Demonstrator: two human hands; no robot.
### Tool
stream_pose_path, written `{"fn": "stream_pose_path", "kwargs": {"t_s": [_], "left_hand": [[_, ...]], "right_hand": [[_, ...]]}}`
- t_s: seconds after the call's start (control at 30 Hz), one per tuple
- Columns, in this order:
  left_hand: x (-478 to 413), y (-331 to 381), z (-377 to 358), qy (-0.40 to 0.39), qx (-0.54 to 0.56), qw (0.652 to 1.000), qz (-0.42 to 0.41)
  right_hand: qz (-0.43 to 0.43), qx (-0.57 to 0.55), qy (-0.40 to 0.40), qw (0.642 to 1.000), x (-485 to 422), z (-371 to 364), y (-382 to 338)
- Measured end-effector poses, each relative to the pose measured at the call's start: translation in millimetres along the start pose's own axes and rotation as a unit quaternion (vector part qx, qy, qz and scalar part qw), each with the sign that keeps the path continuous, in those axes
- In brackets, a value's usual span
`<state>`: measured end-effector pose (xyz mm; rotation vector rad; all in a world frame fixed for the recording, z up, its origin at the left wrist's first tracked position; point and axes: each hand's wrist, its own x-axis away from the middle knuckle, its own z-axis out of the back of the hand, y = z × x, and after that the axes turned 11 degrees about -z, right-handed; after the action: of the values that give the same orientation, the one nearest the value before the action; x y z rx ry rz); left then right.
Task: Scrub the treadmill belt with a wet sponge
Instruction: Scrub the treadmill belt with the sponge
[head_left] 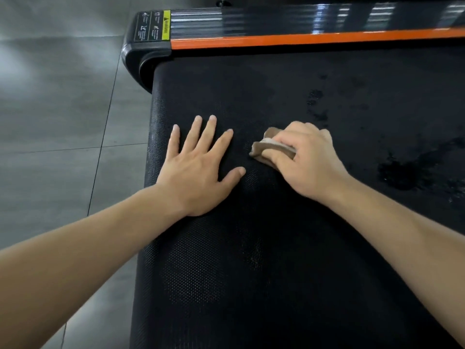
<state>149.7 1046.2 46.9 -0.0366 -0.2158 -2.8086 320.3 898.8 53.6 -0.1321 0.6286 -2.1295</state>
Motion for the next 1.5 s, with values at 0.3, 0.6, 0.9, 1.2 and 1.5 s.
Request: {"fn": "stream_pose_path", "kwargs": {"t_s": [0.3, 0.6, 0.9, 1.2, 1.5], "left_hand": [[-14.1, 8.2, -9.0, 0.018, -0.003, 0.994, 0.109], [-13.0, 10.6, -9.7, 0.028, -0.005, 0.994, 0.102], [-12.1, 10.8, -10.5, 0.04, -0.003, 0.995, 0.094], [-11.5, 11.4, -12.4, 0.064, 0.005, 0.994, 0.092], [-11.6, 11.1, -13.1, 0.072, 0.007, 0.993, 0.092]], "right_hand": [[0.008, 0.006, -0.005, 1.0, -42.2, -9.9, 0.7], [-0.029, 0.026, 0.042, 0.998, -92.3, -15.3, 4.5], [-0.096, 0.039, 0.077, 0.992, -142.7, -17.8, 3.9], [-0.168, 0.057, 0.138, 0.974, -192.2, -20.6, 5.3], [-0.164, 0.071, 0.122, 0.976, -201.9, -8.1, 20.1]]}}
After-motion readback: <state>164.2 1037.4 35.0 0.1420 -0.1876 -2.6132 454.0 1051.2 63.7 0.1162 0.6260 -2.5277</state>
